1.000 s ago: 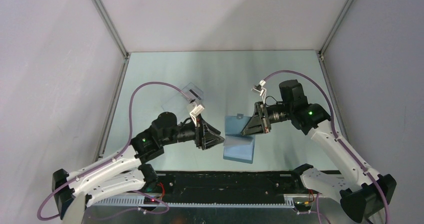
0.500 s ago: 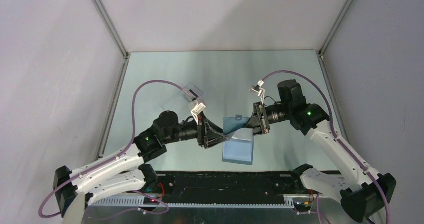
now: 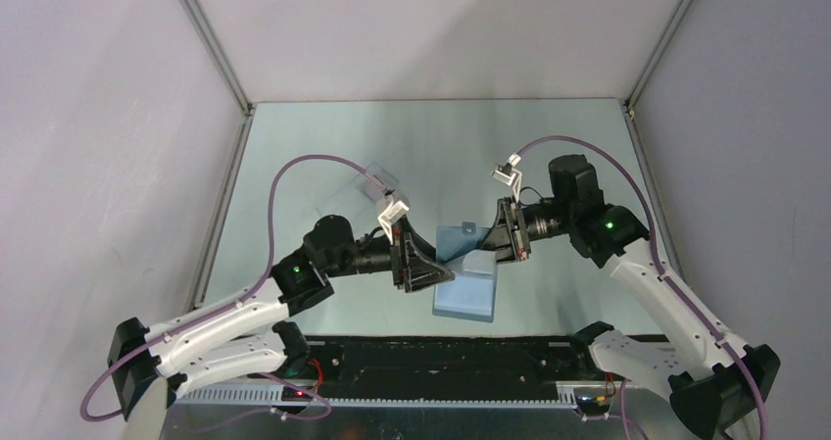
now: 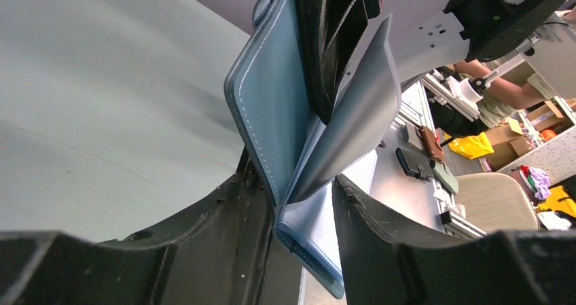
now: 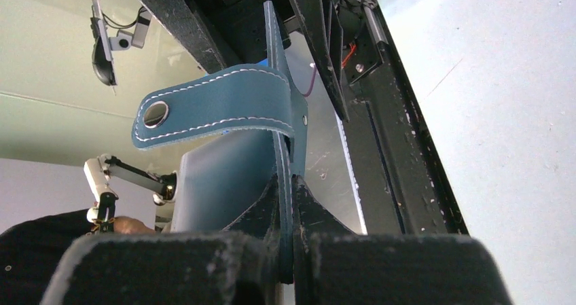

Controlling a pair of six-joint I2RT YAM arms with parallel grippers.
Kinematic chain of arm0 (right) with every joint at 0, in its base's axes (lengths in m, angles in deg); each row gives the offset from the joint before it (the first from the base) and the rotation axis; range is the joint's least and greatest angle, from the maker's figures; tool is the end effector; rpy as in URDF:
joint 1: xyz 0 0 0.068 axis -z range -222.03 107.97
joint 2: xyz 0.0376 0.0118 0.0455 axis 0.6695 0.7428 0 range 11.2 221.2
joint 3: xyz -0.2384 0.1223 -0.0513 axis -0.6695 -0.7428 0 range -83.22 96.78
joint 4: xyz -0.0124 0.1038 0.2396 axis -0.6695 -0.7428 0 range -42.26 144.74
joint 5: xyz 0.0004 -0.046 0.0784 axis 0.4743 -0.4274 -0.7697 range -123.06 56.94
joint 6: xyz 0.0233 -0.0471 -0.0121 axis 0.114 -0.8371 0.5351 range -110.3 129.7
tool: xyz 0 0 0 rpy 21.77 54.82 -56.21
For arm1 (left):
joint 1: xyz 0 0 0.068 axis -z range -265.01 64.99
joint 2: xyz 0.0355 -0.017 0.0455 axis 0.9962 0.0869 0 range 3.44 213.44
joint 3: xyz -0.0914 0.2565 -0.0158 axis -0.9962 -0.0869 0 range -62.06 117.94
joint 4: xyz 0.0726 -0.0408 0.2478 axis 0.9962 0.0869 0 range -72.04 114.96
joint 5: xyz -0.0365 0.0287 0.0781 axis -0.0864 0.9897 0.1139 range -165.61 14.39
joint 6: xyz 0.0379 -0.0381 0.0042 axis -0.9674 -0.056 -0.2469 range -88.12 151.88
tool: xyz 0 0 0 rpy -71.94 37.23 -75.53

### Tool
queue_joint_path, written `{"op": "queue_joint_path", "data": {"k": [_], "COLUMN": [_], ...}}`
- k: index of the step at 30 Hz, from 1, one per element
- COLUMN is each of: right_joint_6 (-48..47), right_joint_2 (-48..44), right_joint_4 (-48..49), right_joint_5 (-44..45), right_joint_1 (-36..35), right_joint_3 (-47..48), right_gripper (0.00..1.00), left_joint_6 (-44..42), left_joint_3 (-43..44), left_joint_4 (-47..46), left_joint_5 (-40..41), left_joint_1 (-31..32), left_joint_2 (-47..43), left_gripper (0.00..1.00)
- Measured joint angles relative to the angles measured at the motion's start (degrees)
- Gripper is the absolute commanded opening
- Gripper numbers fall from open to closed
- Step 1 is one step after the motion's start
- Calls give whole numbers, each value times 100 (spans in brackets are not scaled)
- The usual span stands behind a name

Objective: Put the credit cards into the card holder
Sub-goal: Open the card holder.

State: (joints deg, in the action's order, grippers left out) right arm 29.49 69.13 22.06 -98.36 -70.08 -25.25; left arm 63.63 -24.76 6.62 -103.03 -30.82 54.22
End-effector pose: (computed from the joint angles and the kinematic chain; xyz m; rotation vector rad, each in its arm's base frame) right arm 0.1608 0.1225 0.3495 -0.8812 2.0321 1.6880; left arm 0.1101 -0.1806 0.3153 0.7609 1.6734 -1.4942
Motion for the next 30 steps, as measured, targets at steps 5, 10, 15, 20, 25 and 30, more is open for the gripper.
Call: {"op": "queue_joint_path", "data": {"k": [5, 10, 15, 20, 25, 30], "right_joint_6": [149, 293, 498, 575, 625, 660], "right_joint_2": [-15, -28, -57, -74, -92, -96], "right_joint_4": [146, 238, 437, 516, 535, 560], "right_joint_5": [-17, -37, -136, -205, -234, -269], "right_joint_1": [2, 44, 59, 55, 37, 7], "right_joint_3": [0, 0, 0, 0, 0, 0], "right_gripper": [0, 0, 0, 0, 3, 3], "left_joint_6": [48, 94, 129, 173, 186, 179], "left_joint_3": [0, -2, -2, -2, -2, -2], "left_joint_4": [-131, -308, -490, -636, -774, -861], "left_joint_5": [-153, -348, -546, -553, -435, -254], "left_joint_1": [7, 28, 94, 118, 118, 118], "left_joint_2": [22, 22, 44, 157, 184, 181], "left_gripper": [61, 65, 58, 41, 52, 64]}}
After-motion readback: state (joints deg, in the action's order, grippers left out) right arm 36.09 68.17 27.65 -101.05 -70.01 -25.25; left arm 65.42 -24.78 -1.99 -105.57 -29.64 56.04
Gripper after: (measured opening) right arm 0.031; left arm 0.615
